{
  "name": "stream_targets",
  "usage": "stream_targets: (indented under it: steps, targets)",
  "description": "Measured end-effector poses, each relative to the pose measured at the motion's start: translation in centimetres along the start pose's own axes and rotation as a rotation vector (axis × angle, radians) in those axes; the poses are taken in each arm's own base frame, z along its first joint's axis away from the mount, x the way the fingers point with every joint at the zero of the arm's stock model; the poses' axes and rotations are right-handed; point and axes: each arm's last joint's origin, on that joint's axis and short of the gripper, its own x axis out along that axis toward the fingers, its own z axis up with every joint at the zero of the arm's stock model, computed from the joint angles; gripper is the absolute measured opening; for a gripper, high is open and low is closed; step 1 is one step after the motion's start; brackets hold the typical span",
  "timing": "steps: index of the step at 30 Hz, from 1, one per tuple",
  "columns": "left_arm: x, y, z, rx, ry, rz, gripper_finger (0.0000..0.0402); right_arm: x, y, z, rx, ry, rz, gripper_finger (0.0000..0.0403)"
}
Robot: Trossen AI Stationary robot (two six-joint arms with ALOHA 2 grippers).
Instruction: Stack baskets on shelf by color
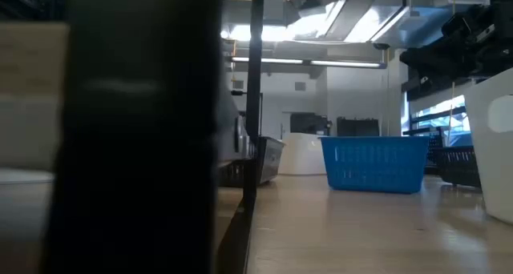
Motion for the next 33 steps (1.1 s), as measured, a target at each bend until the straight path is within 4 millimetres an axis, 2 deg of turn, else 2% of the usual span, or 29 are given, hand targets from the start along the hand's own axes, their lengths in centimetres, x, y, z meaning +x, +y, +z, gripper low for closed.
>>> stream_targets:
  steps: [15,22,26,29,33]
  targets:
    - [0.0,0.0,0.0,0.000,0.000,0.000,0.0000,0.0,0.0,0.0,0.003,0.000,0.000,0.0014]
    - [0.0,0.0,0.0,0.000,0.000,0.000,0.0000,0.0,0.0,0.0,0.068,-0.002,0.003,0.0014]
    - [0.0,0.0,0.0,0.000,0.000,0.000,0.0000,0.0,0.2,0.1,0.167,0.015,0.052,0.0003]
    - [0.0,0.0,0.0,0.000,0.000,0.000,0.0000,-0.2,0.6,1.2,0.182,0.014,0.063,0.0003]
    - [0.0,0.0,0.0,0.000,0.000,0.000,0.0000,-0.9,1.2,4.1,0.109,-0.002,-0.033,0.0002]
